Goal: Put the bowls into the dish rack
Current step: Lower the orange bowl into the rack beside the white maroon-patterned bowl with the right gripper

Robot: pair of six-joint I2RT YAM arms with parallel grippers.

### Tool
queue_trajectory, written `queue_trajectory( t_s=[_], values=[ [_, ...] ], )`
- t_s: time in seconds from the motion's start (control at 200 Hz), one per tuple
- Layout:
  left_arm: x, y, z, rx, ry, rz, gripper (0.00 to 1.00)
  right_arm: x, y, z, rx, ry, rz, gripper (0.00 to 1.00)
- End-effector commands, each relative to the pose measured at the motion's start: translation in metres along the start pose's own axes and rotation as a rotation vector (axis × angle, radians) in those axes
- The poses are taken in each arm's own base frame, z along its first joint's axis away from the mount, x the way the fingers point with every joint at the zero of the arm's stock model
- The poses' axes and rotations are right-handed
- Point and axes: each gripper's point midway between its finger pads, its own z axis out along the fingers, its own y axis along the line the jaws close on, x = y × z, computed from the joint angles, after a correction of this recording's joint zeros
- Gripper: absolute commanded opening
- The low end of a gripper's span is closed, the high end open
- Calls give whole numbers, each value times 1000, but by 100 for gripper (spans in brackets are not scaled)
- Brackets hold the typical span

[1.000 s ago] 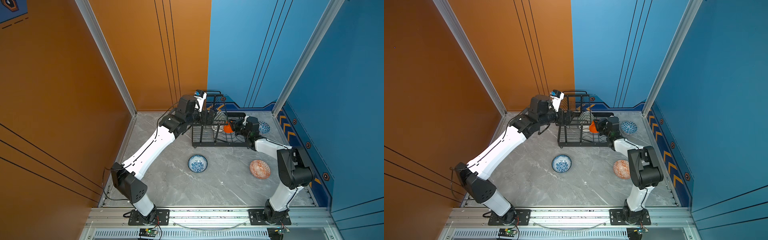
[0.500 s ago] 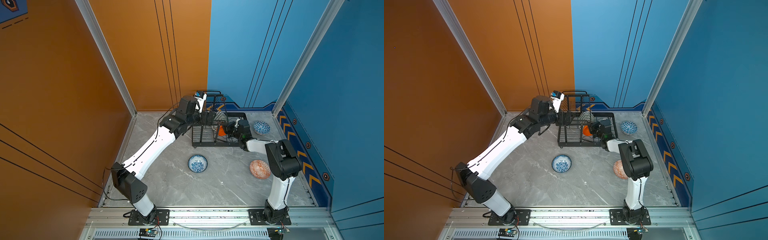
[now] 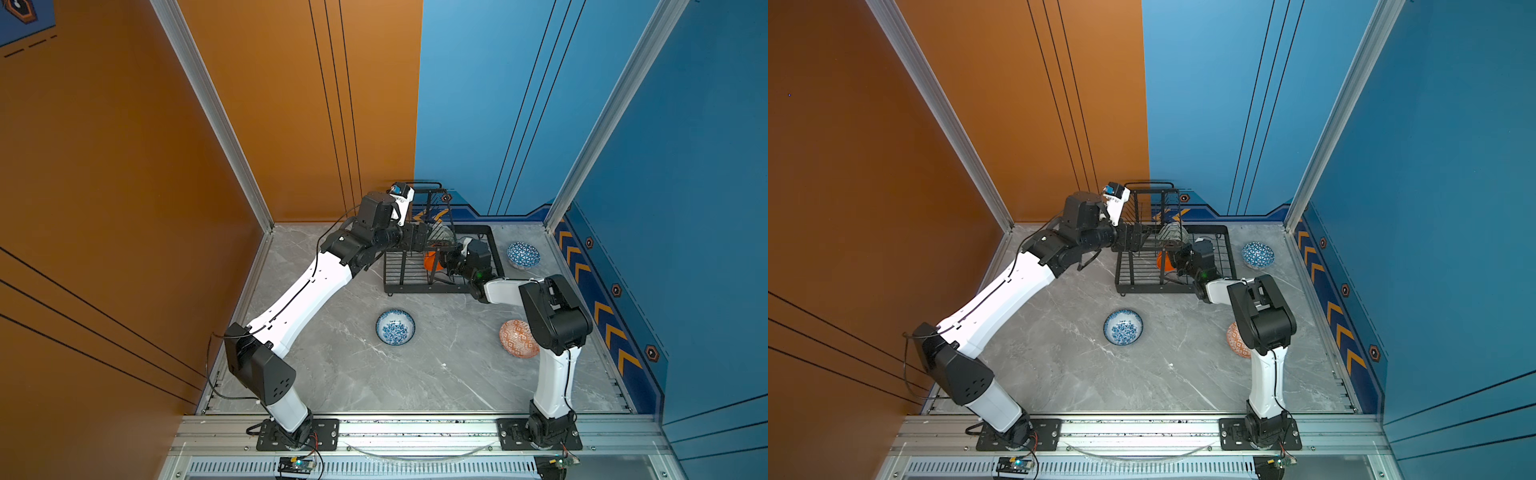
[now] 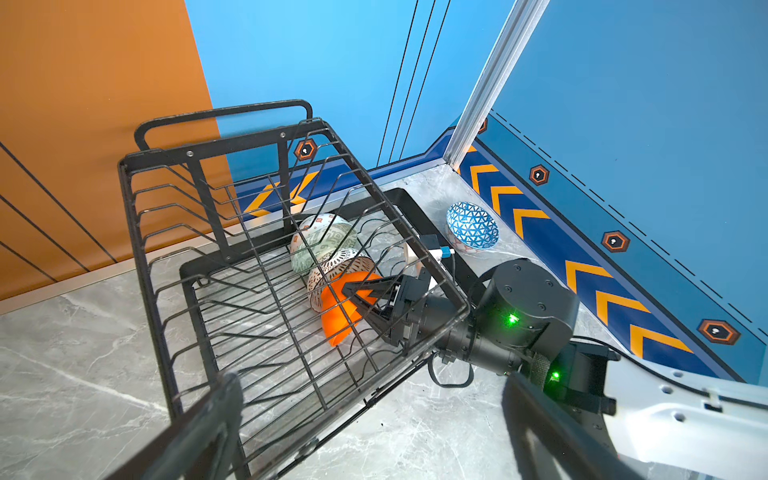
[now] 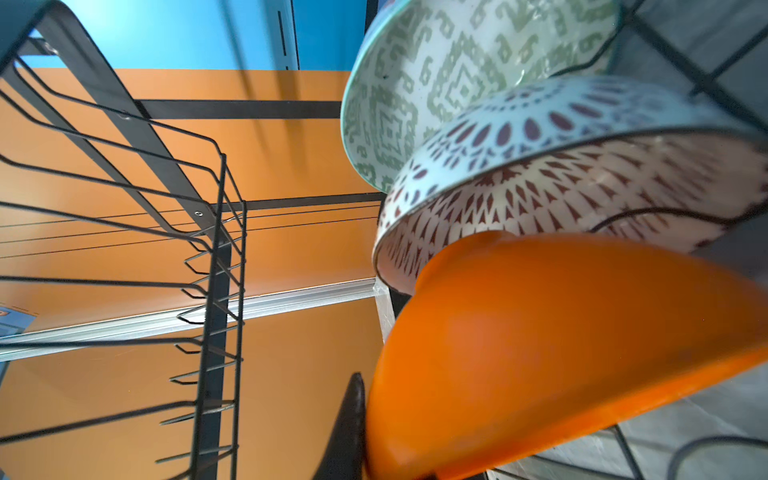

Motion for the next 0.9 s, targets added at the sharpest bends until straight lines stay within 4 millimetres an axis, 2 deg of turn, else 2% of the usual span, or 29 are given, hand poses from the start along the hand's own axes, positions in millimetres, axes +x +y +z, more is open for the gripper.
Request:
queue_trajectory(
  t_s=[0.0, 0.591, 0.896],
  values=[
    [-1, 5, 0, -12, 6, 7, 98, 0, 7, 4, -47, -11, 13, 0],
    [5, 6, 2, -6, 19, -9, 98, 7, -13, -9, -7, -27, 51, 0],
    [8, 9, -6, -16, 19, -7, 98, 16, -21, -9, 12, -16, 64, 0]
  ],
)
